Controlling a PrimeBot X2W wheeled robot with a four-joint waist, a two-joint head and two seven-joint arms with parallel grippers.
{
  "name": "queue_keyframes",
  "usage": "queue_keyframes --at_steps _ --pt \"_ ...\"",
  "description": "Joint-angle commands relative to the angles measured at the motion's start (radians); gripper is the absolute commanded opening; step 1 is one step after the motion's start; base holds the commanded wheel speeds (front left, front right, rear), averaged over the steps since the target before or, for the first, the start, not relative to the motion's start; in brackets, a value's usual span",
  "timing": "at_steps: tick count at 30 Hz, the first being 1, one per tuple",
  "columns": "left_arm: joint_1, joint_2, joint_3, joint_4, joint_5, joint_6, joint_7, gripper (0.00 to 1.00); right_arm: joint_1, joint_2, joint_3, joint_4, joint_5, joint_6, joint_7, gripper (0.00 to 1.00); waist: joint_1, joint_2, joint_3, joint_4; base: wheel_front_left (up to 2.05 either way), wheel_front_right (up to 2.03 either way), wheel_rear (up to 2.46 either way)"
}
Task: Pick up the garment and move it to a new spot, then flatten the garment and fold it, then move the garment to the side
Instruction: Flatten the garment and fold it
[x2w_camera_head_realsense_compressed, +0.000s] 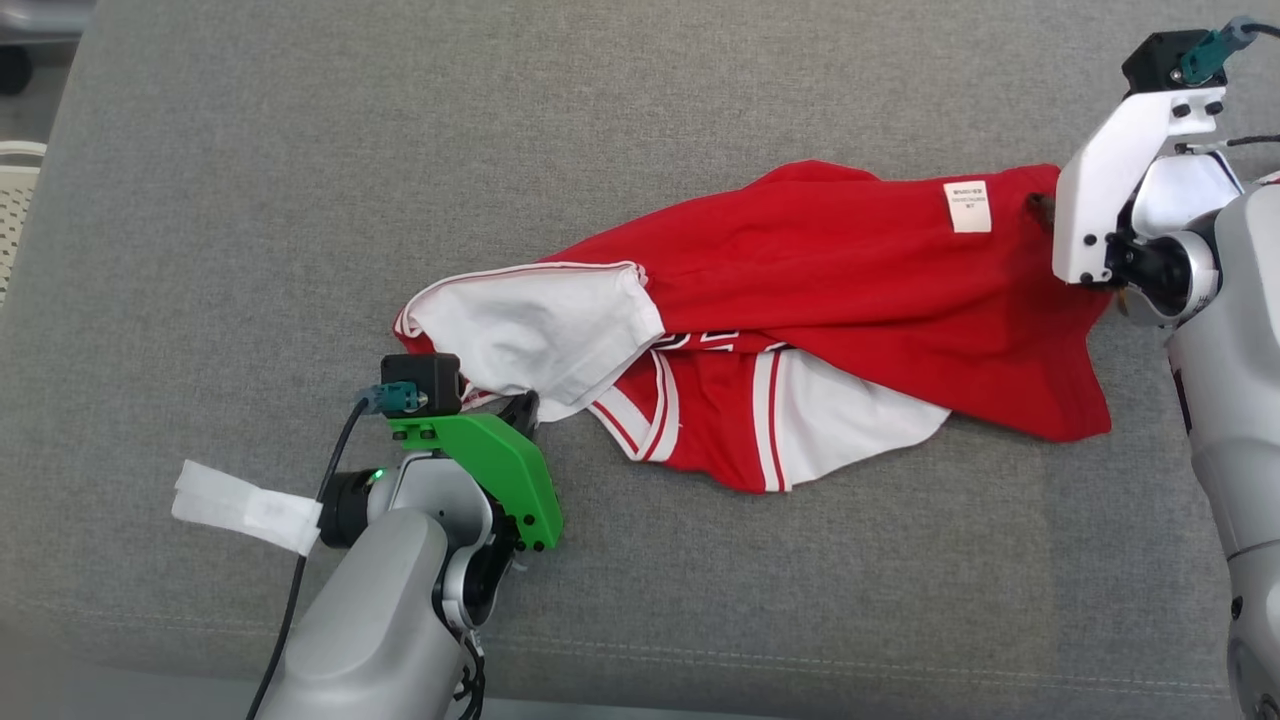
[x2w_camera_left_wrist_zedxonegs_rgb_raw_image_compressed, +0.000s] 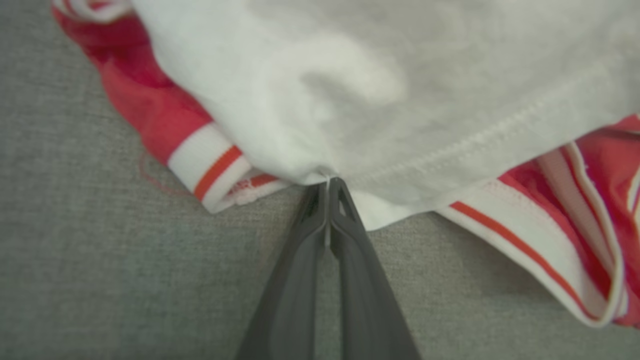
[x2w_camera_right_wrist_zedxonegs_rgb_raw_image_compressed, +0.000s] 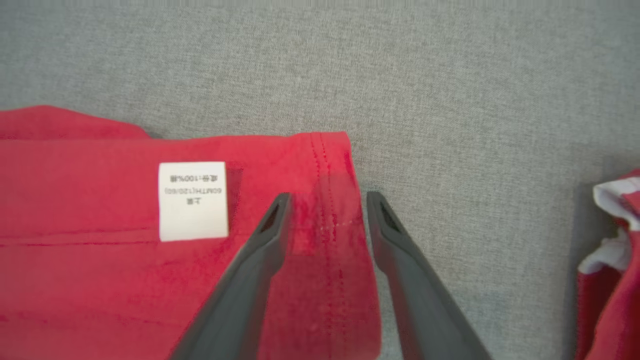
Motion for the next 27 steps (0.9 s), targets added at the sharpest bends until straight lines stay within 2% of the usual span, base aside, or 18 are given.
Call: queue_keyframes --at_steps 1,2,5,7,8,9,14,18,27 --pt "0.020 0.005 -0.008 0.045 -0.009 0.012 0.021 0.00 -0.007 -0.004 0.002 0.003 0.004 -0.001 0.002 0.51 0.0000 -0.0001 0.003 0.003 0.00 0.00 0.00" --pt "0.019 0.006 -0.008 0.045 -0.009 0.014 0.021 0.00 -0.012 -0.005 0.002 0.004 0.004 -0.001 0.001 0.48 0.0000 -0.0001 0.006 0.003 0.00 0.00 0.00" --pt "0.016 0.006 -0.008 0.045 -0.011 0.018 0.018 0.00 -0.015 -0.009 -0.003 0.013 -0.002 -0.001 0.012 0.31 0.0000 -0.0001 0.010 0.004 0.00 0.00 0.00" --pt "0.015 0.006 -0.009 0.046 -0.012 0.018 0.017 0.00 -0.009 -0.010 -0.003 0.014 -0.004 -0.001 0.019 0.16 0.0000 -0.0001 0.012 0.004 0.00 0.00 0.00" --pt "0.015 0.007 -0.009 0.047 -0.013 0.019 0.016 0.00 -0.006 -0.009 -0.005 0.013 -0.001 -0.001 0.022 0.05 0.0000 -0.0001 0.012 0.003 0.00 0.00 0.00" --pt "0.014 0.007 -0.009 0.047 -0.014 0.020 0.015 0.00 -0.003 -0.010 -0.004 0.011 0.002 -0.001 0.023 0.00 0.0000 -0.0001 0.012 0.002 0.00 0.00 0.00" --pt "-0.018 0.022 0.028 0.010 -0.023 0.028 -0.038 0.00 -0.006 -0.017 -0.022 -0.020 0.006 -0.001 -0.024 0.00 0.0000 -0.0001 0.006 -0.007 0.00 0.00 0.00" --pt "-0.085 0.030 0.077 -0.058 -0.042 0.016 -0.100 0.00 -0.023 -0.007 -0.061 -0.038 0.013 -0.001 -0.067 0.00 0.0000 -0.0001 -0.003 -0.014 0.00 0.00 0.00" --pt "-0.286 0.083 0.159 -0.173 -0.065 0.031 -0.090 0.00 -0.045 0.047 -0.088 -0.089 0.036 -0.001 -0.134 0.00 0.0000 -0.0001 -0.035 -0.055 0.00 0.00 0.00"
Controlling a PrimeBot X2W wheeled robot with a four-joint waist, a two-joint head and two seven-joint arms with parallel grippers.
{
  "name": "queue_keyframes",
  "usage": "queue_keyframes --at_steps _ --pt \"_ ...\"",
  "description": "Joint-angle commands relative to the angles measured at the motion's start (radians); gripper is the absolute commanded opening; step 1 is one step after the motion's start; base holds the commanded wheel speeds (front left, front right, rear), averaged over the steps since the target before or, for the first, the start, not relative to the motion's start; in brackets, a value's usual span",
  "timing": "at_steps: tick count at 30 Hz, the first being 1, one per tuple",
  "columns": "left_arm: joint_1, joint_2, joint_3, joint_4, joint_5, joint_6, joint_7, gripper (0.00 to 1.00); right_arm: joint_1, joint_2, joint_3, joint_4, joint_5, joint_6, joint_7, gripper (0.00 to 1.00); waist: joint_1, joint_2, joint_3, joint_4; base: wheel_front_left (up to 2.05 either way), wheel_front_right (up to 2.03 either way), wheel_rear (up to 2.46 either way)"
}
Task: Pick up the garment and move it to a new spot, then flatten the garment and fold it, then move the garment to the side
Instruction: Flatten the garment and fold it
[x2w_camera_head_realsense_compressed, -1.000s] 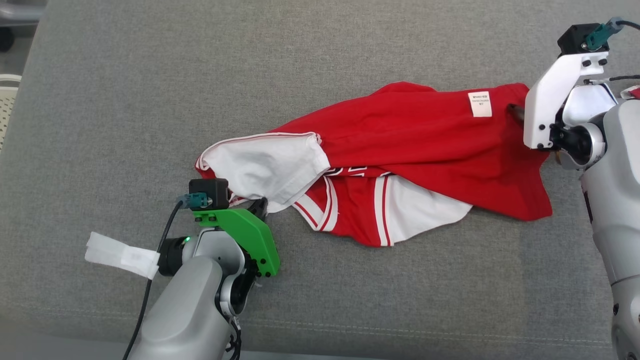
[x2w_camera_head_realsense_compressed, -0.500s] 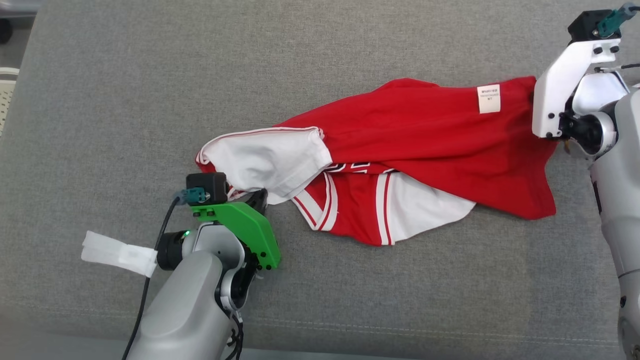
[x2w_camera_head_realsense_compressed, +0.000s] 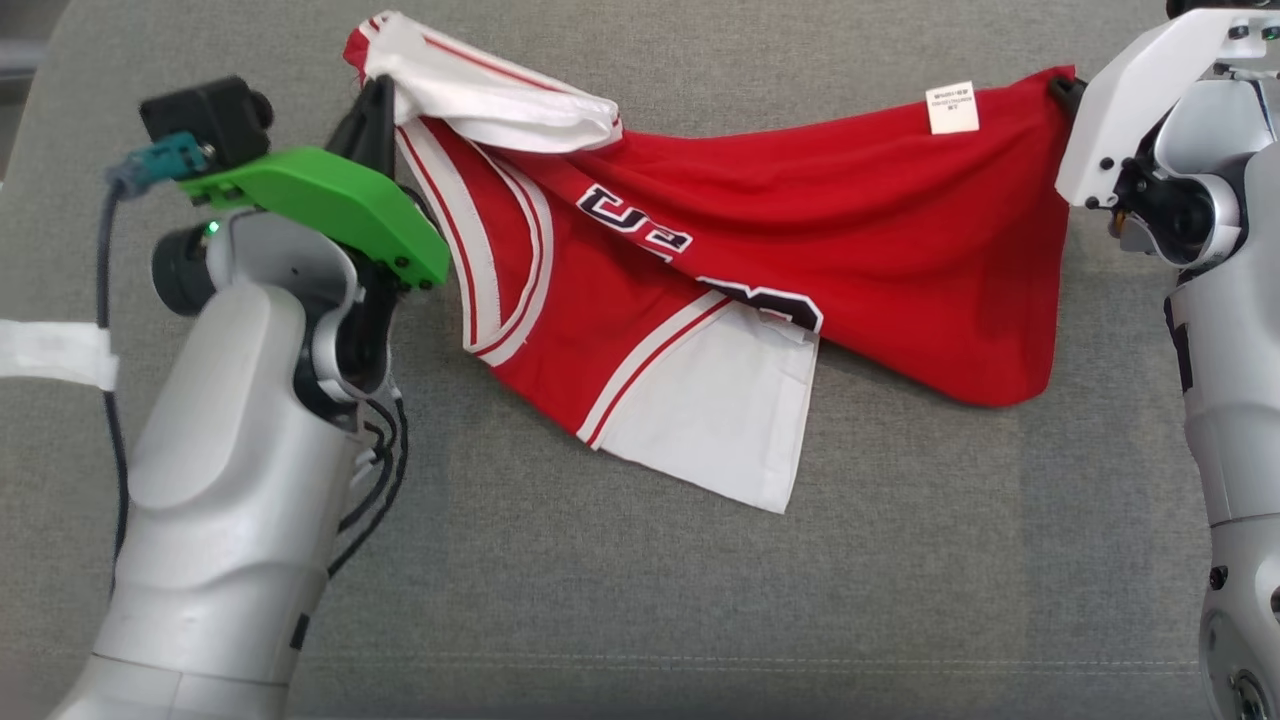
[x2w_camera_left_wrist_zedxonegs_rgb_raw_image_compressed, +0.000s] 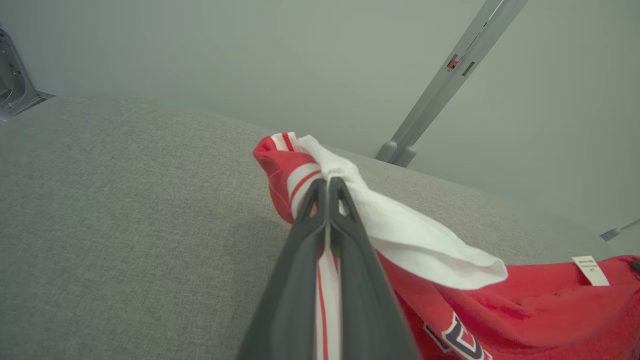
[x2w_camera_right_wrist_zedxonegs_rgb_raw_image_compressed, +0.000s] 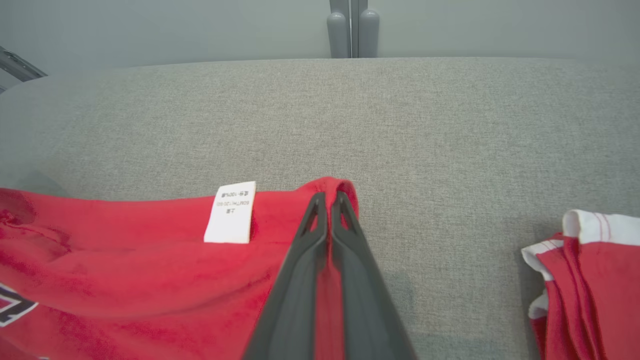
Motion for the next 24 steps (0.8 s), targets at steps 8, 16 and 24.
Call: queue_keyframes --at_steps 8,16,24 --pt "-0.116 0.031 0.028 -0.063 0.008 0.012 -0.020 0.00 -0.022 0.017 -0.005 -0.037 0.054 -0.001 -0.082 0.00 -0.0001 0.0000 -0.050 -0.035 0.00 0.00 0.00" --pt "-0.139 0.014 0.058 -0.060 -0.027 0.016 -0.040 0.00 -0.044 0.040 -0.043 -0.025 0.076 -0.001 -0.141 0.00 -0.0001 0.0000 -0.070 -0.045 0.00 0.00 0.00" --pt "-0.329 0.091 0.138 -0.035 -0.063 -0.015 -0.021 0.00 -0.175 0.069 -0.058 0.044 0.030 -0.001 -0.194 0.00 -0.0001 0.0000 0.052 -0.085 0.00 0.00 0.00"
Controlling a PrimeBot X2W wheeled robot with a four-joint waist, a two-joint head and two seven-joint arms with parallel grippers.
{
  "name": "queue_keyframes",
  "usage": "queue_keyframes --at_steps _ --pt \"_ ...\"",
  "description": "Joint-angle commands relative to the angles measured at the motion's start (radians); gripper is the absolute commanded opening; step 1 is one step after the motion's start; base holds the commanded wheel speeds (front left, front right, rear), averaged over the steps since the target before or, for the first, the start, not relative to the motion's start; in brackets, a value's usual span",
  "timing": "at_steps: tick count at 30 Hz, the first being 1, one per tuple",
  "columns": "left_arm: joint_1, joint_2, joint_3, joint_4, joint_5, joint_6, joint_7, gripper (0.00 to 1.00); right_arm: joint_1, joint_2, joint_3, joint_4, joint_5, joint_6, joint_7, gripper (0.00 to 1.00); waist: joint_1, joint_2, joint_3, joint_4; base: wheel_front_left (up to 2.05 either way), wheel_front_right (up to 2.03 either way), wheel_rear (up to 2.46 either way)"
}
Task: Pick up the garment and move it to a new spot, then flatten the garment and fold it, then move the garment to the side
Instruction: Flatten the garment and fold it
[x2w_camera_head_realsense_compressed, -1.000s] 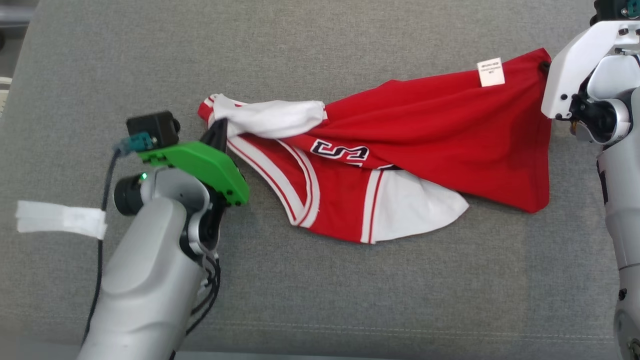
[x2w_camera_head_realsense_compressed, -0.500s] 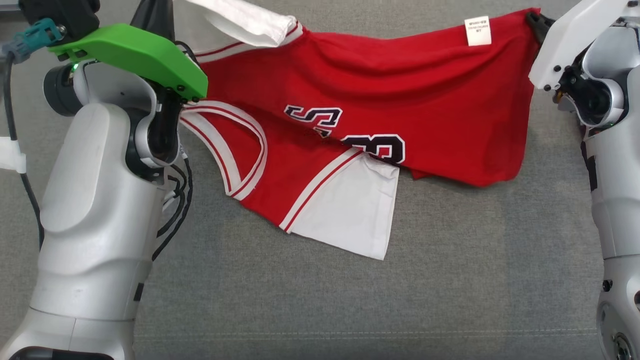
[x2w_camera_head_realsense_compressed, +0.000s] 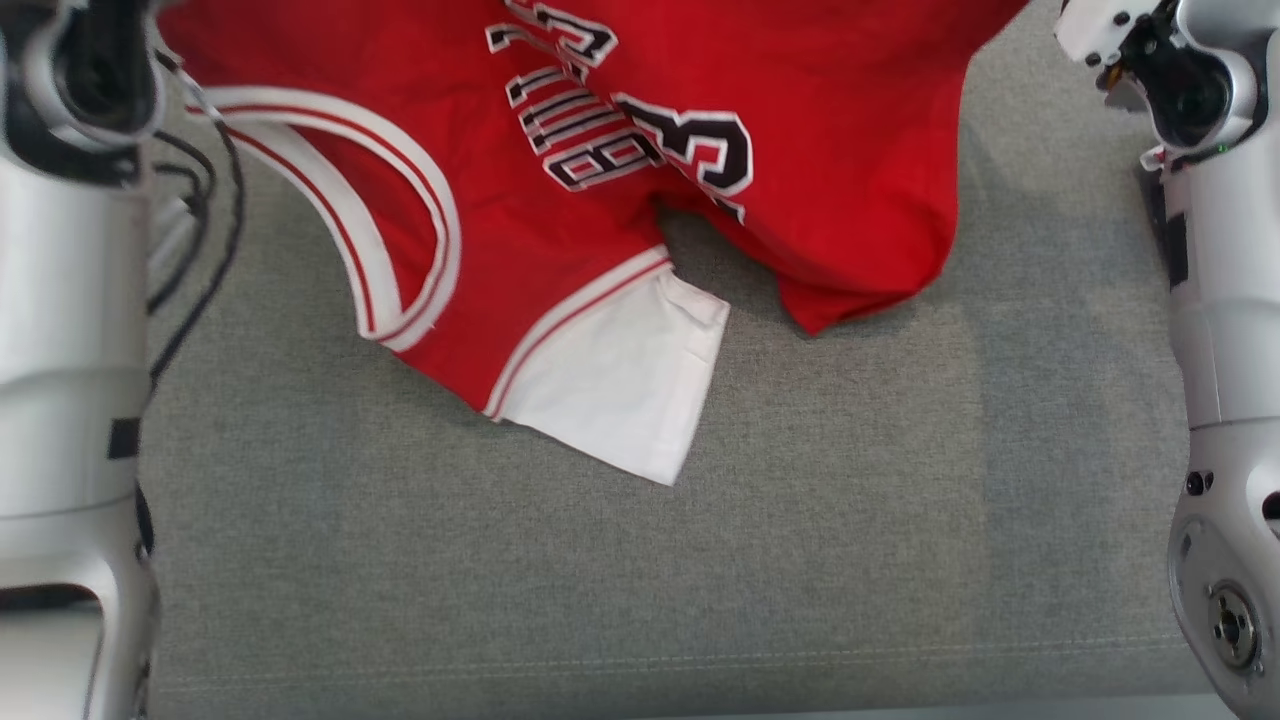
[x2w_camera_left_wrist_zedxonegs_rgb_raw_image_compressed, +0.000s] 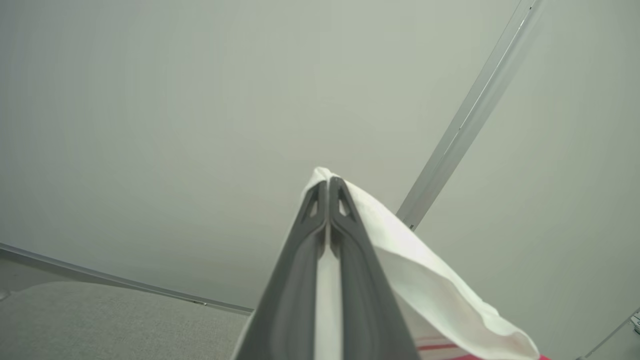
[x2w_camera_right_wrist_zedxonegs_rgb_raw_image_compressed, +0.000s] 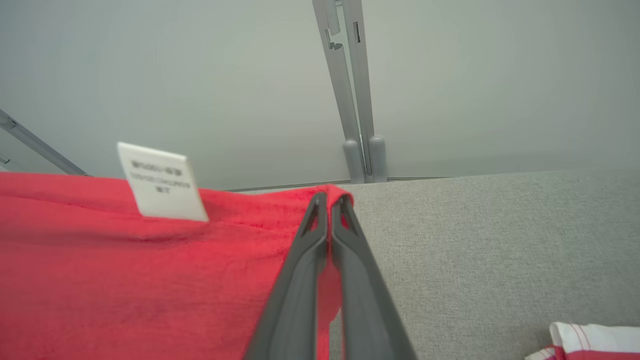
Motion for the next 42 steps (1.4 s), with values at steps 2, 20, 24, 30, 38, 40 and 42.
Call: queue_keyframes --at_steps 2,20,24,30,38,40,42 --pt "-0.077 0.030 0.016 0.009 0.013 -0.004 -0.006 0.00 -0.064 0.007 -0.011 0.023 -0.029 0.000 -0.045 0.00 -0.0001 0.0000 0.098 -0.038 0.00 0.00 0.00" --pt "-0.620 0.043 0.018 0.061 0.060 -0.081 -0.124 0.00 -0.526 0.067 -0.203 0.187 -0.292 -0.001 -0.426 0.00 -0.0001 0.0000 0.282 -0.070 0.00 0.00 0.00" --pt "-0.644 0.040 0.021 0.078 0.058 -0.108 -0.173 0.00 -0.596 0.077 -0.232 0.188 -0.333 -0.001 -0.515 0.00 -0.0001 0.0000 0.298 -0.065 0.00 0.00 0.00" --pt "-0.556 0.037 0.014 0.100 0.032 -0.164 -0.203 0.00 -0.603 0.059 -0.072 0.248 -0.371 -0.001 -0.548 0.00 -0.0001 0.0000 0.344 -0.052 0.00 0.00 0.00" --pt "-0.379 0.073 0.022 0.057 -0.011 -0.191 -0.205 0.00 -0.524 0.001 0.136 0.294 -0.241 -0.001 -0.515 0.00 -0.0001 0.0000 0.337 -0.043 0.00 0.00 0.00" --pt "-0.316 0.082 0.030 0.029 -0.027 -0.195 -0.194 0.00 -0.497 -0.024 0.188 0.285 -0.196 -0.001 -0.494 0.00 -0.0001 0.0000 0.320 -0.042 0.00 0.00 0.00" --pt "-0.252 0.101 0.027 -0.005 -0.028 -0.196 -0.180 0.00 -0.462 -0.045 0.239 0.268 -0.146 -0.001 -0.470 0.00 -0.0001 0.0000 0.296 -0.040 0.00 0.00 0.00"
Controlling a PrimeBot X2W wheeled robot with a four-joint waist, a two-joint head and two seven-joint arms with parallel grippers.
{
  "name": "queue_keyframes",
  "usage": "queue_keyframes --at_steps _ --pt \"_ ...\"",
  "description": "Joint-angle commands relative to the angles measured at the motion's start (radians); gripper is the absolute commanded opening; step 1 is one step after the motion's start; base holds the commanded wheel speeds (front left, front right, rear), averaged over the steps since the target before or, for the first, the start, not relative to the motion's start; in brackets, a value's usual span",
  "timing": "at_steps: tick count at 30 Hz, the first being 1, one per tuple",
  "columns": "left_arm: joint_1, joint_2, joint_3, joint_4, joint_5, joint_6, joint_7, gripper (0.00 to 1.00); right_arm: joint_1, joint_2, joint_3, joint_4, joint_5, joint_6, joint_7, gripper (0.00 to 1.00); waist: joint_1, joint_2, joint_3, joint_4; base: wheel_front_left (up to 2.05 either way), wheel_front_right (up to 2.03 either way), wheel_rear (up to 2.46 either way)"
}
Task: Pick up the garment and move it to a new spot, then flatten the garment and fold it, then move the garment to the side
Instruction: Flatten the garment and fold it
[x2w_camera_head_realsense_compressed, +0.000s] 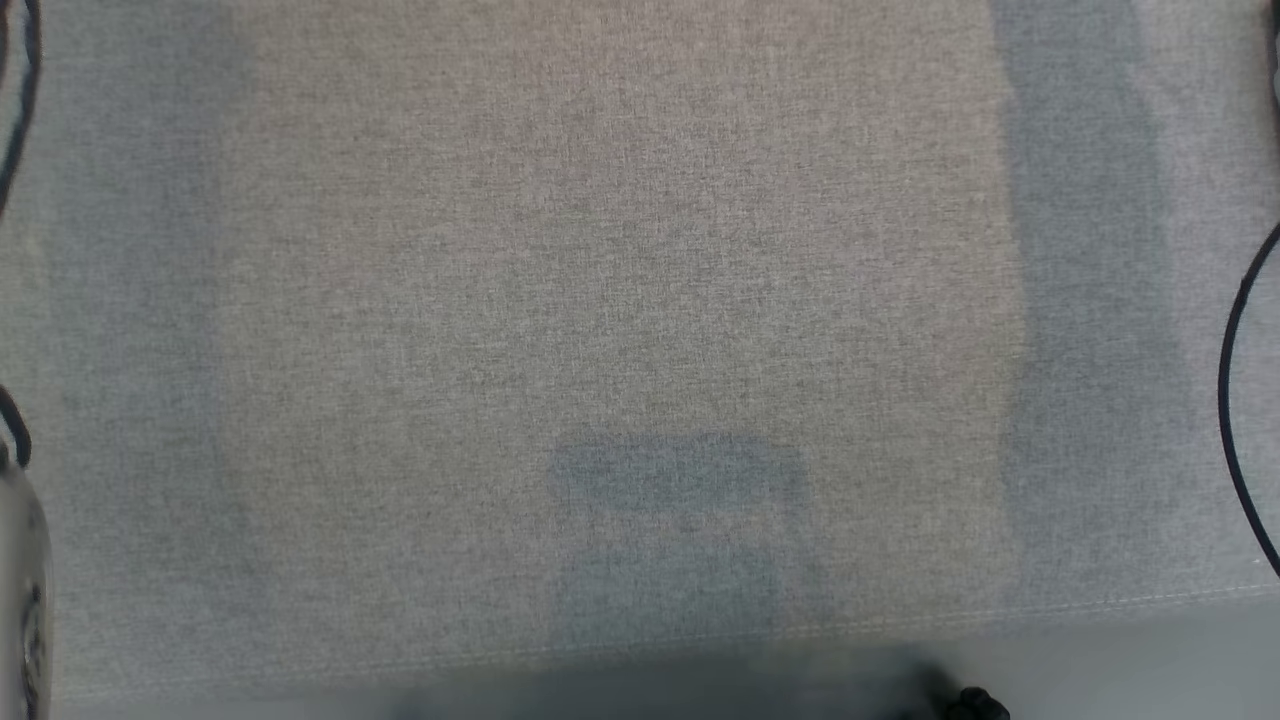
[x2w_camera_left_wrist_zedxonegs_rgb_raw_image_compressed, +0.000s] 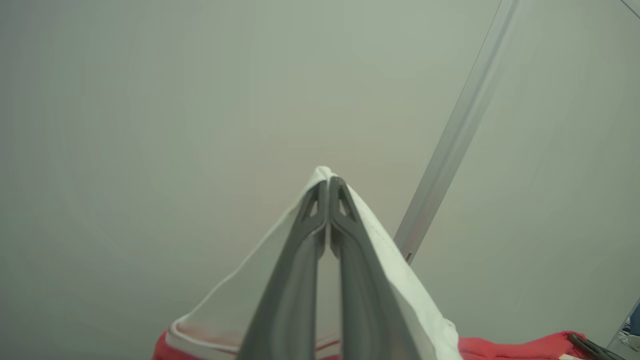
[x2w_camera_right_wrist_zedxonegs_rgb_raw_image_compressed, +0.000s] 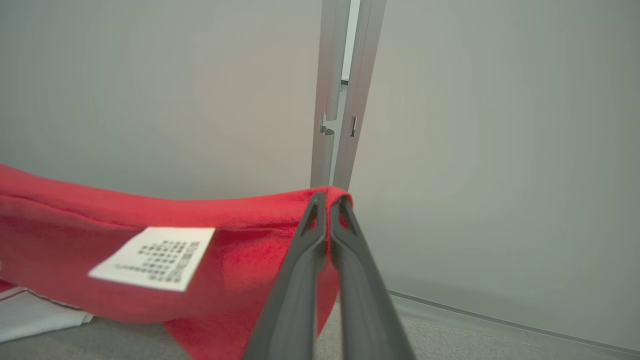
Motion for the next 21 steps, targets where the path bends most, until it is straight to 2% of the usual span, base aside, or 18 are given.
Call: queue_keyframes --at_steps 1,5,9,14,18,21 --pt "0.063 0.022 -0.002 -0.027 0.002 -0.003 0.013 0.00 0.040 -0.020 0.034 -0.023 0.046 -0.002 0.017 0.00 -0.0001 0.0000 -0.039 0.004 0.00 0.00 0.00" --pt "0.213 0.047 0.007 -0.112 -0.017 0.024 0.043 0.00 0.128 -0.080 0.145 -0.100 0.158 -0.002 0.091 0.00 -0.0001 0.0000 -0.099 0.008 0.00 0.00 0.00" --pt "0.394 0.057 0.024 -0.210 -0.027 0.067 0.040 0.00 0.236 -0.159 0.239 -0.188 0.221 -0.002 0.145 0.00 -0.0001 0.0000 -0.166 0.020 0.00 0.00 0.00" --pt "0.655 0.037 0.047 -0.314 -0.041 0.121 0.002 0.00 0.375 -0.238 0.317 -0.282 0.283 -0.002 0.192 0.00 -0.0001 0.0000 -0.255 0.038 0.00 0.00 0.00" --pt "0.846 -0.006 0.070 -0.362 -0.065 0.161 -0.043 0.00 0.487 -0.289 0.370 -0.348 0.319 -0.002 0.206 0.00 -0.0001 0.0000 -0.325 0.054 0.00 0.00 0.00" --pt "0.950 -0.035 0.051 -0.370 -0.058 0.176 -0.064 0.00 0.574 -0.333 0.411 -0.391 0.340 -0.002 0.219 0.00 -0.0001 0.0000 -0.372 0.070 0.00 0.00 0.00"
